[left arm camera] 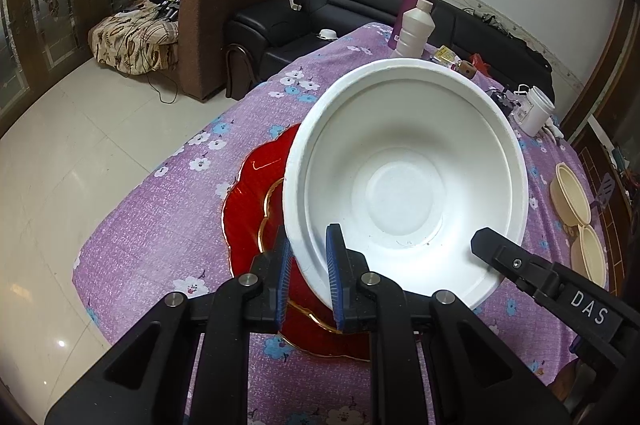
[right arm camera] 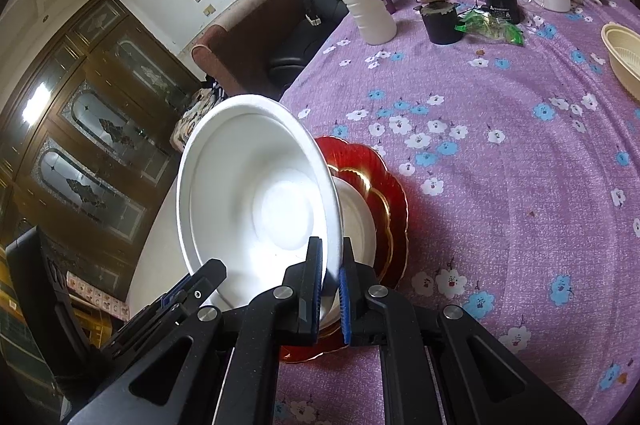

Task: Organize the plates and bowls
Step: 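Lower the smaller white bowl into the large white bowl on the plates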

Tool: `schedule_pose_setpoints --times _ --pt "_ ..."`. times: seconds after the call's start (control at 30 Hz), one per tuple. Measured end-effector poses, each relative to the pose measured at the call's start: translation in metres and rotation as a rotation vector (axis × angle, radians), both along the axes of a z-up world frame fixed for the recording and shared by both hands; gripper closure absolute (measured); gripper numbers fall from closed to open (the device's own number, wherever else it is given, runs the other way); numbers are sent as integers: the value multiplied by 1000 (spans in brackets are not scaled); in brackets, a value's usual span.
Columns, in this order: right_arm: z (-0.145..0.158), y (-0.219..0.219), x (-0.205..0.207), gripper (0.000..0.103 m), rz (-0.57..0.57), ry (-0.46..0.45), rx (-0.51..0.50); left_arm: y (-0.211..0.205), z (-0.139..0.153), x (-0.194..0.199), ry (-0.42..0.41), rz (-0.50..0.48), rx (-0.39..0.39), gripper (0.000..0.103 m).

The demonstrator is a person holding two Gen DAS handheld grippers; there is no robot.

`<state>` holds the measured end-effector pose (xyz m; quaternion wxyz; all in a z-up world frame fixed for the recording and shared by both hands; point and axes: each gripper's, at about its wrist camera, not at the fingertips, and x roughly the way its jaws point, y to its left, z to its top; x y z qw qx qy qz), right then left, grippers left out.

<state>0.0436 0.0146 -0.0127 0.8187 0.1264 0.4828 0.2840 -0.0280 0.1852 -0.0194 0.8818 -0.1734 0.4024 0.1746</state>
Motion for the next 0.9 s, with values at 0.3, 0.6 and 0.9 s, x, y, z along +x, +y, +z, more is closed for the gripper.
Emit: schedule_pose_setpoints --times 0.3,0.6,0.9 --pt "-4 3 1 96 3 14 -6 1 -5 -1 10 1 -5 88" --pt "-8 6 6 96 10 30 -13 5 -10 2 25 5 -16 88" --pt "-12 7 12 92 19 54 -5 6 -13 8 46 22 -5 87"
